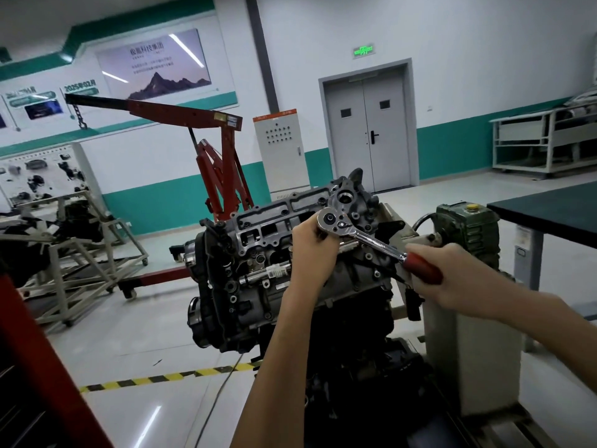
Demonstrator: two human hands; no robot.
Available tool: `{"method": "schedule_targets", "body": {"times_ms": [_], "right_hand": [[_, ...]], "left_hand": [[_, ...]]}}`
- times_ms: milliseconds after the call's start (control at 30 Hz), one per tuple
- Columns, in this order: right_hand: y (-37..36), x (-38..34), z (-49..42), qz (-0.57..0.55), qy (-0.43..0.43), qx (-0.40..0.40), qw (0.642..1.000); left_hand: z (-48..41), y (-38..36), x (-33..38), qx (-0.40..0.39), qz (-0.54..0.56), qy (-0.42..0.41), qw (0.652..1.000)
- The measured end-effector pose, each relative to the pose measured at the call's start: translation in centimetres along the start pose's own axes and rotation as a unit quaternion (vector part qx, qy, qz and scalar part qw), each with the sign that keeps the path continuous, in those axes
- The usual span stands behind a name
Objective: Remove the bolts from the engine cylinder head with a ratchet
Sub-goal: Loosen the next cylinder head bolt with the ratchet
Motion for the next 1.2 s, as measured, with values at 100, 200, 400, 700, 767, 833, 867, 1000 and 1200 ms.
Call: {"method": "schedule_targets", "body": {"times_ms": [100, 200, 400, 700, 767, 833, 867, 1000, 1200], "right_hand": [[-3.0, -0.1, 1.7, -0.088, -0.049, 0.043, 0.994], [-7.6, -2.9, 3.5, -0.223, -0.088, 0.142, 0.96], [-11.3, -4.7, 2.8, -0.308, -0.116, 0.125, 0.936], [-0.5, -0.5, 0.4, -0.008, -0.006, 0.003, 1.0], [-2.7, -1.2, 1.5, -0.071, -0.018, 0.043, 0.996], [-5.8, -2.6, 3.0, -0.156, -0.05, 0.108, 0.981], [-7.5, -3.4, 3.4, -0.198, -0.072, 0.134, 0.968], [-12.7, -6.1, 2.7, -0.34, -0.121, 0.16, 0.919], [-5.9, -3.2, 2.7, -0.159, -0.047, 0.045, 0.985]], "left_hand": [[0.3, 0.0, 0.0, 0.016, 0.002, -0.011, 1.0], [0.4, 0.0, 0.1, 0.026, 0.009, -0.015, 1.0], [0.2, -0.2, 0.1, 0.019, 0.017, -0.006, 1.0], [0.2, 0.3, 0.0, 0.017, 0.012, -0.005, 1.0], [0.4, 0.4, -0.1, 0.025, 0.023, -0.008, 0.999], [0.6, 0.5, 0.0, 0.03, 0.027, -0.01, 0.999], [0.7, 0.5, 0.1, 0.03, 0.025, -0.012, 0.999], [0.7, 0.5, 0.4, 0.024, 0.02, -0.02, 0.999], [0.0, 0.6, 0.1, -0.004, 0.0, -0.004, 1.0]]}}
Point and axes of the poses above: each hand's wrist, its own z-axis away from the middle knuckle, its own y-axis out of the back of the hand, x = y × z, the point moved 8 cm from there along -z, towards the middle knuckle, and after that the axes turned 4 degrees about -z, right-handed, at the moved point
